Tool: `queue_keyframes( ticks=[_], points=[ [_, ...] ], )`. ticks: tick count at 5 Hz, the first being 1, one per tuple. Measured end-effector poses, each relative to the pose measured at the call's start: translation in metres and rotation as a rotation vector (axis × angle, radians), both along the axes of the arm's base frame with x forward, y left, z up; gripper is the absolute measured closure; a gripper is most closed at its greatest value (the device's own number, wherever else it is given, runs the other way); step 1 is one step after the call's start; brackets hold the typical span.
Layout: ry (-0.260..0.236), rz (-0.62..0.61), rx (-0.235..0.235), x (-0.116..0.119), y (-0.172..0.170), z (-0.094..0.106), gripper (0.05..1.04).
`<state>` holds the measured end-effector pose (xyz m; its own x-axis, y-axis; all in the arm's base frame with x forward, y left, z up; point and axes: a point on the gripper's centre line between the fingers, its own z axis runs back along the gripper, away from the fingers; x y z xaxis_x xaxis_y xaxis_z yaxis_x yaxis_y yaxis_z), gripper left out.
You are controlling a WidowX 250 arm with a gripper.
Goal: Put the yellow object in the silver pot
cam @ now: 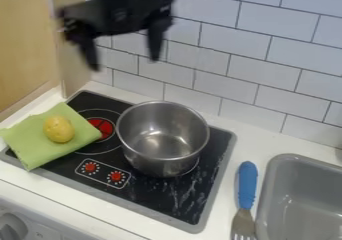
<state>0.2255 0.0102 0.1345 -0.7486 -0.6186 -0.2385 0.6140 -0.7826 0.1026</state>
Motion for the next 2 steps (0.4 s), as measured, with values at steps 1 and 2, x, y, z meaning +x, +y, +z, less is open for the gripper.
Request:
queue_keyframes(
  ticks=[1, 2],
  points=[
    [0.015, 0.125, -0.013, -0.017, 0.024, -0.01, 0.084],
    [0.028, 0.318, -0.032, -0.03, 0.043, -0.022, 0.084]
  ],
)
